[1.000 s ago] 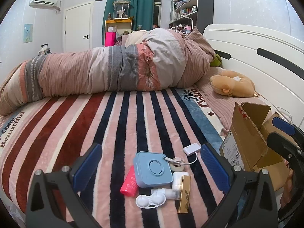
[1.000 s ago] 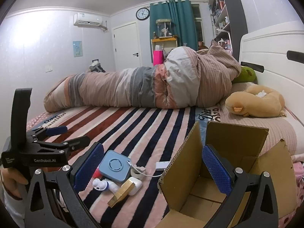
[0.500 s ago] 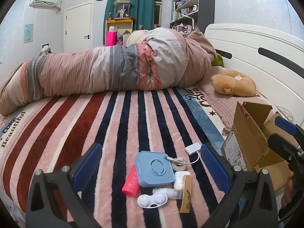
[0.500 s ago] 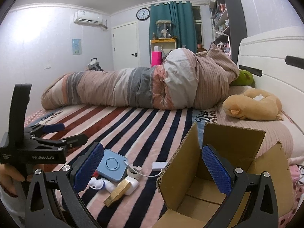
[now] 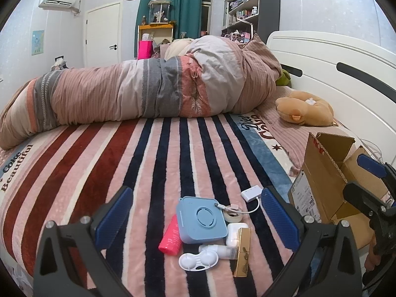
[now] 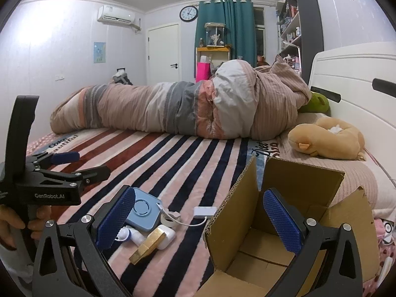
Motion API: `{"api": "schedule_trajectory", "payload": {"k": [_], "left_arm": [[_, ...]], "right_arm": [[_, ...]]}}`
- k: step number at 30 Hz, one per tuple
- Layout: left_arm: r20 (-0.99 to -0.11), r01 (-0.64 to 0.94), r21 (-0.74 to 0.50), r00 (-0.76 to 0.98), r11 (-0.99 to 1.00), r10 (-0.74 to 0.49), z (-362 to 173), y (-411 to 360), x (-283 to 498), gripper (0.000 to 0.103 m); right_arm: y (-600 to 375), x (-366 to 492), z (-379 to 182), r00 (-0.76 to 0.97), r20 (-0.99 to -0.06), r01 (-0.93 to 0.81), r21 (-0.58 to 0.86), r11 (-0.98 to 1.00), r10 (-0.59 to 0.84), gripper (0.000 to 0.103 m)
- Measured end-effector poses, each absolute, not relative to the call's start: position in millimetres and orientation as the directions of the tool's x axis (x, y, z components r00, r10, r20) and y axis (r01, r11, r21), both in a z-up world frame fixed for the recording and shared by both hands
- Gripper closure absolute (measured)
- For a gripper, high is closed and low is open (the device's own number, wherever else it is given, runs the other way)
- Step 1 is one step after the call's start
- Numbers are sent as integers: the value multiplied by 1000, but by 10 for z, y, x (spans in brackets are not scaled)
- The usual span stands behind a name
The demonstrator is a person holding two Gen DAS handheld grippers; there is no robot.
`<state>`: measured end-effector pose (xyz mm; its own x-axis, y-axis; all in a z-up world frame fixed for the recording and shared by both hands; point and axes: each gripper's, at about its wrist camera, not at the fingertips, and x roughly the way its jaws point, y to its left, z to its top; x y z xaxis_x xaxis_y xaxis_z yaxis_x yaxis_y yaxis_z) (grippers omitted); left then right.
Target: Organize rigid objects
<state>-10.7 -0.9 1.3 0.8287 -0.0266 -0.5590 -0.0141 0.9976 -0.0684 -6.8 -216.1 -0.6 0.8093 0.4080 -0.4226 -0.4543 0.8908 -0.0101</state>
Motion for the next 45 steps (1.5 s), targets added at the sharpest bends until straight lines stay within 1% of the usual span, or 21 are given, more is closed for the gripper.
{"api": "schedule_trajectory", "payload": {"k": [22, 27, 32, 33, 35, 38, 40, 41, 45], "left_arm": [[-560, -16, -67, 828, 998, -25, 19, -8, -114, 0], [-557, -45, -62, 830, 997, 2, -2, 96, -157, 0], [-570, -82, -53, 821, 995, 37, -34, 467, -129, 0], [-572, -84, -42, 819, 996, 45, -27, 516, -124, 0], [-571, -83, -10, 819, 996, 63, -15, 645, -105, 0], [-572, -73, 1, 818, 997, 60, -60, 826, -66, 0], [-577, -44, -38, 817, 998, 14, -146, 950, -32, 0], [-579, -33, -59, 816, 998, -8, -190, 993, -22, 0], [-610, -8, -115, 790, 993, -64, -427, 1096, 62, 0]], "right_arm": [[-2120, -121, 1, 824, -413, -437, -24, 899, 389, 0], [-1961, -189, 112, 808, -411, -486, -59, 872, 423, 0], [-1565, -216, 179, 765, -431, -567, -97, 818, 479, 0], [-1500, -206, 179, 755, -437, -581, -99, 808, 489, 4], [-1301, -162, 139, 723, -464, -615, -98, 782, 511, 11], [-1073, -58, -14, 672, -520, -651, -74, 756, 528, 13], [-939, 45, -153, 618, -569, -674, -28, 738, 543, 14], [-861, 125, -262, 577, -601, -685, 13, 728, 554, 17], [-696, 427, -634, 469, -689, -669, 131, 731, 552, 17]]}}
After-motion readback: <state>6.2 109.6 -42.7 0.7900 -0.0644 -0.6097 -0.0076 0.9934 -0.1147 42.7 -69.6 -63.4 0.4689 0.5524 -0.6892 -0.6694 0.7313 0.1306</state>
